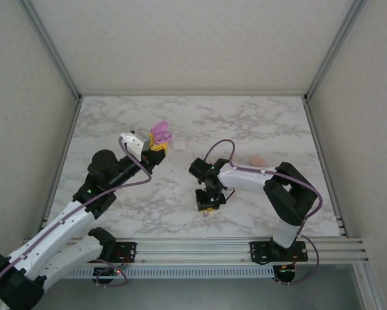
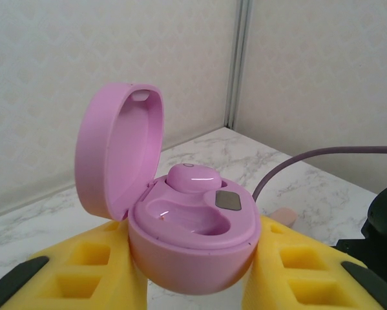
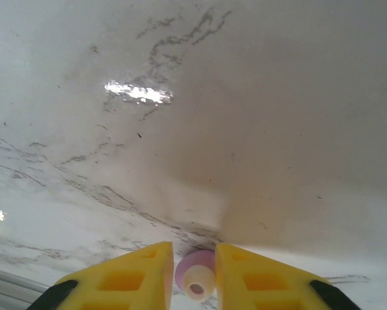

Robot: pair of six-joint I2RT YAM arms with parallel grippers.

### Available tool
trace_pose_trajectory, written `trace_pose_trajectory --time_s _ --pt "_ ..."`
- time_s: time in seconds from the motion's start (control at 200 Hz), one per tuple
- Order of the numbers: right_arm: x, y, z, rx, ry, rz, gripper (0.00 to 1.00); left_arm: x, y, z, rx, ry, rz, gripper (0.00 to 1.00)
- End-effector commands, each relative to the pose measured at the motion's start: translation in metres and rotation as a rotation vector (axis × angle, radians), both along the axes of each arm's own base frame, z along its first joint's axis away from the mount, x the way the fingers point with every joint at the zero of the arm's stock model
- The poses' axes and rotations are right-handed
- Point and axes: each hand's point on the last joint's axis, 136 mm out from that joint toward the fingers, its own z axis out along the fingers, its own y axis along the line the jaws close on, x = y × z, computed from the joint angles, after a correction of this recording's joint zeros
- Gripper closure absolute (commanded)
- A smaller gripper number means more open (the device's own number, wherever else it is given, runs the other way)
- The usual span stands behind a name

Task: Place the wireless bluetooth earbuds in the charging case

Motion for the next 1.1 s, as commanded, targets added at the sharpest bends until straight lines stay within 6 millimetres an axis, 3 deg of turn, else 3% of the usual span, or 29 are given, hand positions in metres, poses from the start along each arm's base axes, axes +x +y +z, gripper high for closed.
trace_pose_trajectory --time_s 0.0,0.39,0.641,0.941,1.096 --pt "-0.005 -0.009 0.002 -0.027 -0.004 -0.020 0.81 -0.002 0.000 0.008 -0.014 -0.014 -0.005 0.85" --pt "0.006 -0.027 -0.001 0.008 -0.009 -0.229 0.83 0.000 -0.005 0.009 -0.014 -0.006 -0.019 0.85" --pt "0.010 -0.070 -0.001 -0.120 -0.042 -0.350 0.82 0.000 -0.006 0.009 -0.019 0.001 -0.026 0.85" --pt "0.020 -0.032 0.003 0.017 0.009 -0.322 0.74 0.002 -0.007 0.007 -0.010 0.003 -0.024 0.85" --pt "0.024 -0.027 0.007 0.024 0.005 -0.300 0.72 0.002 -0.007 0.007 -0.008 0.004 -0.022 0.85"
